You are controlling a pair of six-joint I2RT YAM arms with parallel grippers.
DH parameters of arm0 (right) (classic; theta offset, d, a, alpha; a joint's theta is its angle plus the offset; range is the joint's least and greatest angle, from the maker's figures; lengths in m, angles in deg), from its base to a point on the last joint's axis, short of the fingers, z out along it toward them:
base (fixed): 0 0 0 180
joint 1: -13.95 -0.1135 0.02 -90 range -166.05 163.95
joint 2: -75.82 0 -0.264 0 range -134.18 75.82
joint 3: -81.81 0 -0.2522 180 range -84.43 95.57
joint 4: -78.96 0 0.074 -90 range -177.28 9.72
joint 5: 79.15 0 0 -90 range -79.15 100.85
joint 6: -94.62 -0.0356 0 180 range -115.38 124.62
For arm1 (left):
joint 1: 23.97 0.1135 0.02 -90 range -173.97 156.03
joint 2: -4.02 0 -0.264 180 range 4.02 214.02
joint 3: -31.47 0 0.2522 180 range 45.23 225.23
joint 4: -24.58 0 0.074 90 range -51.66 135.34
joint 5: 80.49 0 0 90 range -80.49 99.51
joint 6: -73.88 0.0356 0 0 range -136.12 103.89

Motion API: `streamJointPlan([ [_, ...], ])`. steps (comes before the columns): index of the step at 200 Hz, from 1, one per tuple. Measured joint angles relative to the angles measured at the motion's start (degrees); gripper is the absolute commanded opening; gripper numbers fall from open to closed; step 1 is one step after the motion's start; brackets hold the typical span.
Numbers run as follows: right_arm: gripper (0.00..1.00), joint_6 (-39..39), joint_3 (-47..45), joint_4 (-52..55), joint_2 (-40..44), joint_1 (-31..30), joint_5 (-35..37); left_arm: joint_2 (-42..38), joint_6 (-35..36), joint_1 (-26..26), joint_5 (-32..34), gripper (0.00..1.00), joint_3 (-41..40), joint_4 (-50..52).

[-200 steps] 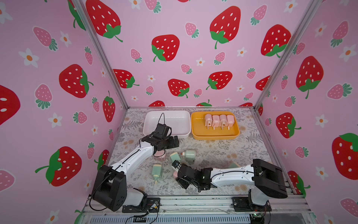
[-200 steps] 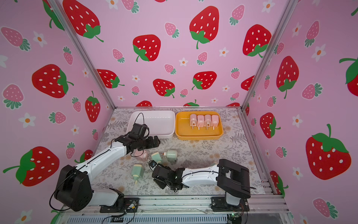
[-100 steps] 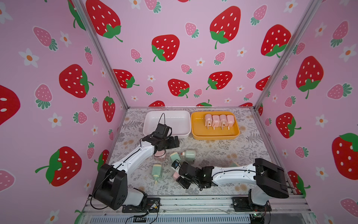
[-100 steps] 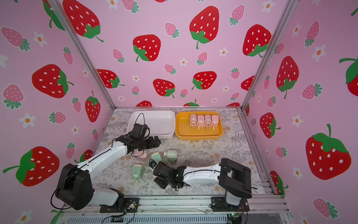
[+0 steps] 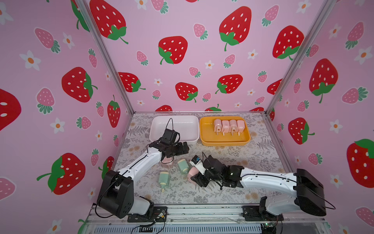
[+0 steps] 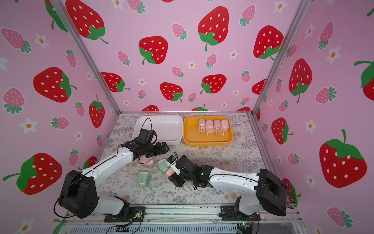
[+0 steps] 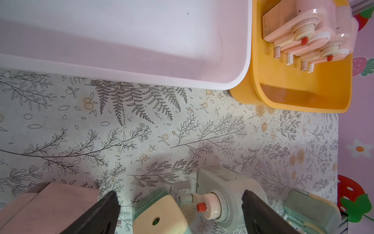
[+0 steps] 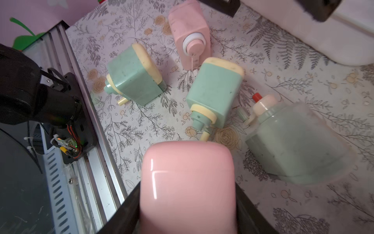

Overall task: Place the pencil sharpeners by color into the storage box
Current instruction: Pick up the pencil sharpener from the center of the board.

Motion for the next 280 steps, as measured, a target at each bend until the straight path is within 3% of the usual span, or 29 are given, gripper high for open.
streamJointPlan([
  [51,0.00,-1.66,-4.61,-3.78,9.86,9.22,-3.17,0.33,-0.20,-0.22,-0.98,0.99,0.57,-0.81],
  [91,0.00,-3.32,-3.67,-6.60,9.64,13.94,0.02,2.86,-0.39,-0.94,-1.55,1.00,2.29,-1.70],
  [142,0.00,-7.34,5.22,-6.54,0.33,19.82,8.57,5.81,-0.37,-1.57,-2.54,1.00,6.19,-2.19],
  [217,0.00,-8.11,22.23,-0.31,-14.62,28.35,12.22,15.47,1.36,-1.64,-2.49,1.00,16.09,-2.32],
  [280,0.00,-7.63,38.56,4.94,-30.14,29.79,21.62,25.53,3.52,-1.92,-0.28,1.00,26.80,-0.07],
])
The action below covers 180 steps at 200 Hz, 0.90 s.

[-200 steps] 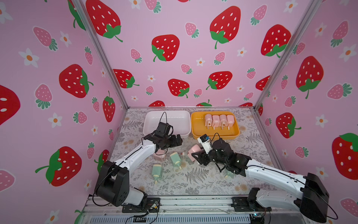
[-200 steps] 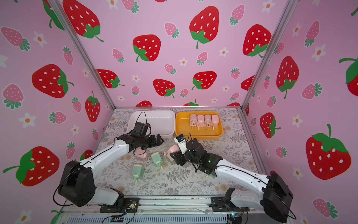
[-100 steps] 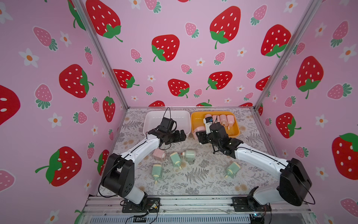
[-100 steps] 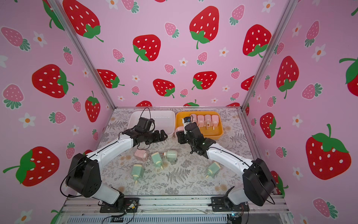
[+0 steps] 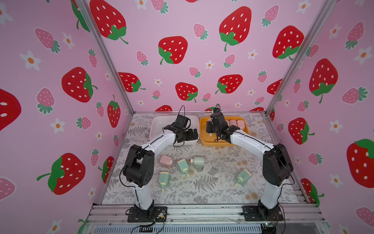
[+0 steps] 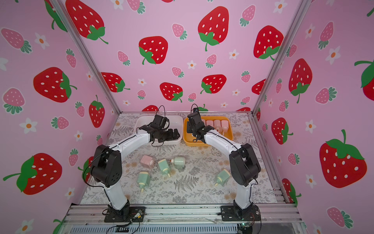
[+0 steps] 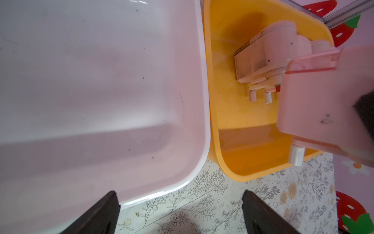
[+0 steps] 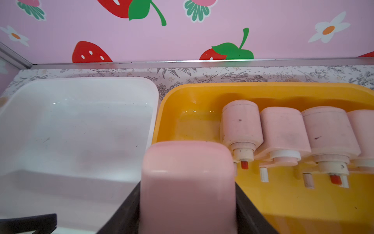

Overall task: Place the pencil sharpeners by color into the storage box
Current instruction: Pick up the pencil sharpener from the center of the board, then place the pencil sharpener in the storage box.

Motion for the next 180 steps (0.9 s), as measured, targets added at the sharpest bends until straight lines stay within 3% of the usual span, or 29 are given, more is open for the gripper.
streamJointPlan([
  [111,0.00,0.31,17.55,6.73,-16.20,0.00,8.33,18.88,1.49,-0.13,2.95,1.00,21.35,3.93],
  [180,0.14,0.98,24.76,10.29,-22.34,0.11,12.37,23.15,1.44,-0.02,4.28,1.00,27.41,6.88],
])
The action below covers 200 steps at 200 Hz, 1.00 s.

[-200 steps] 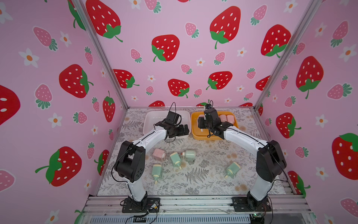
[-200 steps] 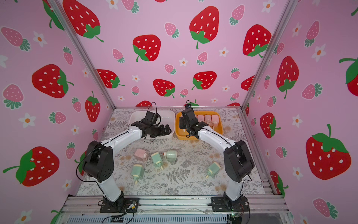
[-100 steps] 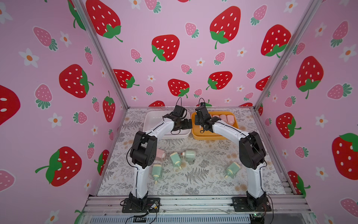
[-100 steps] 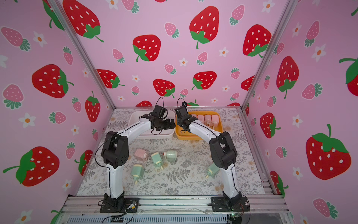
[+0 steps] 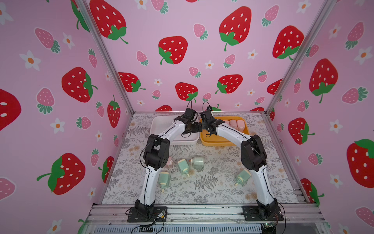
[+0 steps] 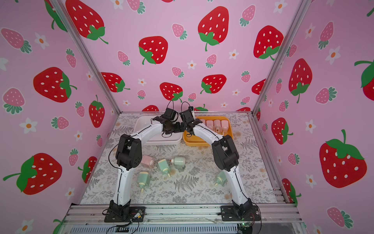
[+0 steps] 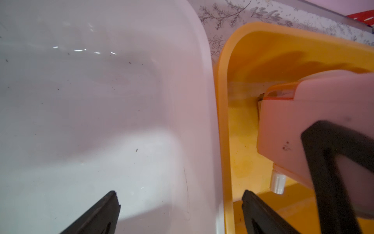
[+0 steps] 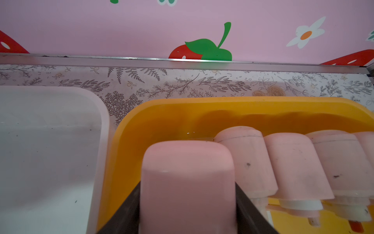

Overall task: Place the pencil sharpeners by color into the storage box
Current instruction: Place the pencil sharpener in the storage box.

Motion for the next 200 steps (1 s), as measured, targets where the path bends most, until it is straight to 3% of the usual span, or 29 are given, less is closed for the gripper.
streamJointPlan([
  [156,0.33,0.31,4.85,4.26,-6.60,0.72,0.07,0.59,-1.70,-0.15,-0.50,1.00,-0.66,1.09],
  [200,0.51,0.76,4.85,4.24,-6.67,0.76,-0.31,0.59,-2.16,-0.22,-0.50,1.00,-0.74,1.05],
])
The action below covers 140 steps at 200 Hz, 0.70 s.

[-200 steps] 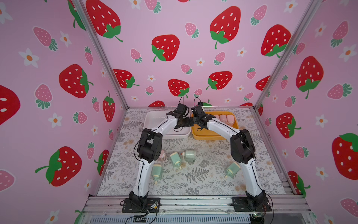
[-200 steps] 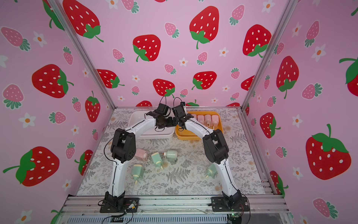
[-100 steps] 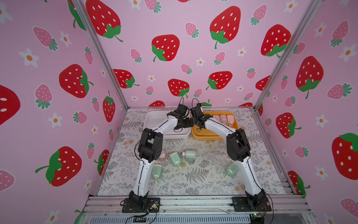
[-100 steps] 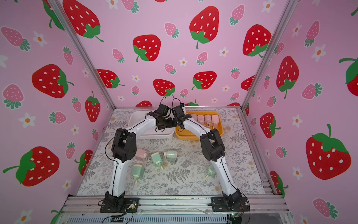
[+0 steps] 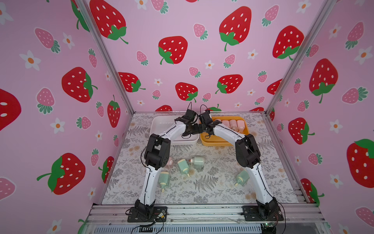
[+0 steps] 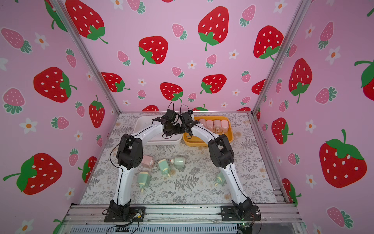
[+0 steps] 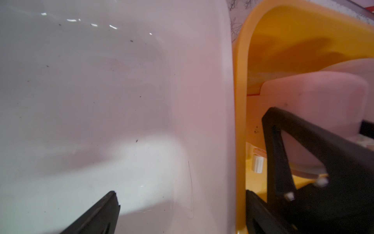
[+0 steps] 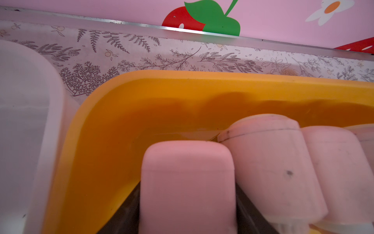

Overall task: Place the pencil sharpeners by color into the storage box
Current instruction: Place the pencil sharpener in the storage box.

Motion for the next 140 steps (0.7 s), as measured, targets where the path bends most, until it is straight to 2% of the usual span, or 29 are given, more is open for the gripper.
streamJointPlan([
  [7,0.51,0.09,0.00,-0.02,0.00,0.00,-0.02,0.00,-0.02,-0.02,0.00,1.00,0.00,0.00],
  [11,0.56,0.20,0.00,-0.04,0.00,0.07,-0.02,0.00,-0.02,-0.02,0.00,1.00,0.00,0.00],
  [58,0.74,1.66,0.00,-1.05,-0.02,0.26,-0.07,0.00,-0.15,-0.02,-0.02,1.00,0.00,0.04],
  [125,0.75,3.58,-2.10,-4.02,1.49,0.33,-0.98,0.00,-0.17,-0.02,-0.02,1.00,0.00,0.09],
  [140,0.79,4.00,-4.68,-4.92,3.54,0.33,-1.66,0.00,-0.17,-0.07,-0.02,1.00,0.00,0.11],
])
